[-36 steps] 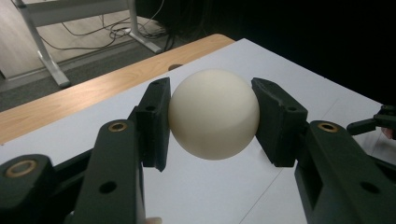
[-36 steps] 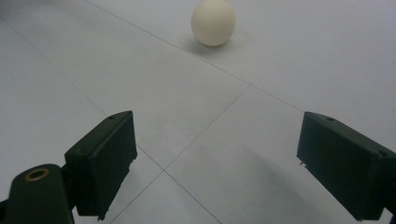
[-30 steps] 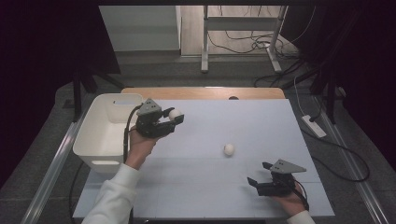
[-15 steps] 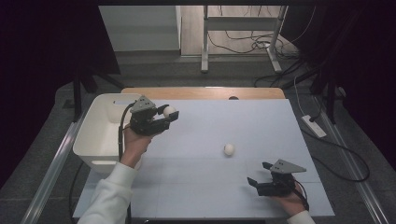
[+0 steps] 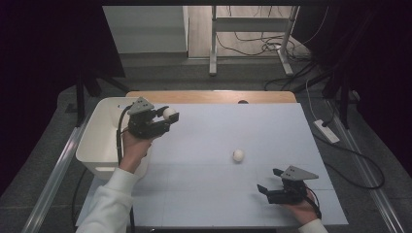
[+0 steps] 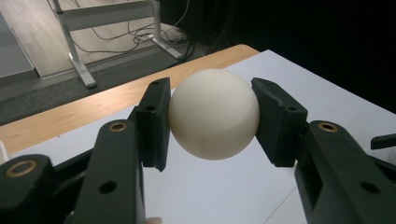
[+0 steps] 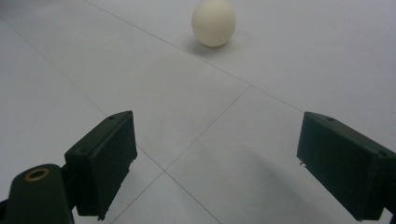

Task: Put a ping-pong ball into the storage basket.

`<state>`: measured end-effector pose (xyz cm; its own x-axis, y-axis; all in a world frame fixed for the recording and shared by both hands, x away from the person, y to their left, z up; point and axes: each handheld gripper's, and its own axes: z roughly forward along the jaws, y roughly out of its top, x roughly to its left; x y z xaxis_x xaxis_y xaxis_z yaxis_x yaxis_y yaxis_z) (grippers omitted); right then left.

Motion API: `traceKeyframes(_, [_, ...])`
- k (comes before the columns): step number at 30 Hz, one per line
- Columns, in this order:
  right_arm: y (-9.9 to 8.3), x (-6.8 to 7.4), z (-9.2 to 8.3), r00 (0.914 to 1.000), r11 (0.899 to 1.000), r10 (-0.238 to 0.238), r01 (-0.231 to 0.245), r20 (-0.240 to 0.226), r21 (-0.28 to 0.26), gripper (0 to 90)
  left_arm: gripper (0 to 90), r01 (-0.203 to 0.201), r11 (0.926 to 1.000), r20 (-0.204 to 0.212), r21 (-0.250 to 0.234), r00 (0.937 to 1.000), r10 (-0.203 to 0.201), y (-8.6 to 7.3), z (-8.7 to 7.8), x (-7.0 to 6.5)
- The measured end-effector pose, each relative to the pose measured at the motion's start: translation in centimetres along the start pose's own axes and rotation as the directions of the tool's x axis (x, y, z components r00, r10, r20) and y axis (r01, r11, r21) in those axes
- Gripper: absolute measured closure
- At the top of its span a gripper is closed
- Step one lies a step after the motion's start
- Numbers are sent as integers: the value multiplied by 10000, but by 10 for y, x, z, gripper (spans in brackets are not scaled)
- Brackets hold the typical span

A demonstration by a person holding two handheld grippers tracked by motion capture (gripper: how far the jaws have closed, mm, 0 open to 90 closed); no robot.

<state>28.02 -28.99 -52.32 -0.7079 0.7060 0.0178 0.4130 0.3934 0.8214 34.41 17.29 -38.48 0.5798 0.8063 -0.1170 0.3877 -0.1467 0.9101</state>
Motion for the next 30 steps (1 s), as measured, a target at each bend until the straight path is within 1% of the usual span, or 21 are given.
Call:
traceKeyframes(22, [0,0,0,10000,10000,15,-15,1,-5,119,501,273,9996,-487,-14,9984,-274,0,-11,17])
traceKeyframes(30, [0,0,0,10000,10000,15,-15,6,-27,119,501,385,9993,-835,-19,9958,-385,0,-20,27])
